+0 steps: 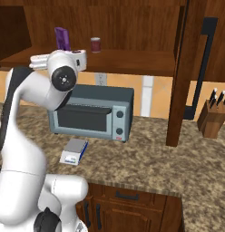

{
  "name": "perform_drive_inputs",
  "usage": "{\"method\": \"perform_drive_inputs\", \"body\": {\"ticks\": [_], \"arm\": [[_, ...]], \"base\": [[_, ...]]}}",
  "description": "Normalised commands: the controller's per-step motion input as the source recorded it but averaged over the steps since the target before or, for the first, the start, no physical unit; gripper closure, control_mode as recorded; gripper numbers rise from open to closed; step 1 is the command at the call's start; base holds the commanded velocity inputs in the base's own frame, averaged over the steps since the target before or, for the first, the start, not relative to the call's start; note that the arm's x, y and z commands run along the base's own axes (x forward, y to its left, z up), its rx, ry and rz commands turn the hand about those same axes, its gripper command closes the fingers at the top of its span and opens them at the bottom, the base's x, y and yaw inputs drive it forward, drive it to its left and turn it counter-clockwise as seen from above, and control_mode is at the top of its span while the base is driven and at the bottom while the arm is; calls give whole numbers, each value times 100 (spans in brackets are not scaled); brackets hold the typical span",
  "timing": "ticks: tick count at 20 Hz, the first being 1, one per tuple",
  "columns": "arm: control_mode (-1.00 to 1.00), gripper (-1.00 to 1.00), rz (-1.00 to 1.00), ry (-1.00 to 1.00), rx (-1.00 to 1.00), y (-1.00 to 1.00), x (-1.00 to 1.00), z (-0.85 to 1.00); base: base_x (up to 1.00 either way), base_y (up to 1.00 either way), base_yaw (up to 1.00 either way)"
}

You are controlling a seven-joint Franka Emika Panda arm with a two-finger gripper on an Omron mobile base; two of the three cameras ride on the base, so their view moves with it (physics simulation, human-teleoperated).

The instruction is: Pick the cereal and place it on the digital scale for weighing, and close the cabinet.

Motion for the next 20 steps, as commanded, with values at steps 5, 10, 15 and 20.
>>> {"method": "perform_drive_inputs", "body": {"ticks": [5, 10, 15, 20], "arm": [[-100, -100, 8, 0, 3, 2, 49, 4], [-100, -100, 0, 0, 0, 1, 45, 2], [-100, -100, 0, 1, 0, 2, 44, 0], [-100, -100, 0, 3, 0, 5, 42, 9]], "base": [[0, 0, 0], [0, 0, 0], [0, 0, 0], [0, 0, 0]]}}
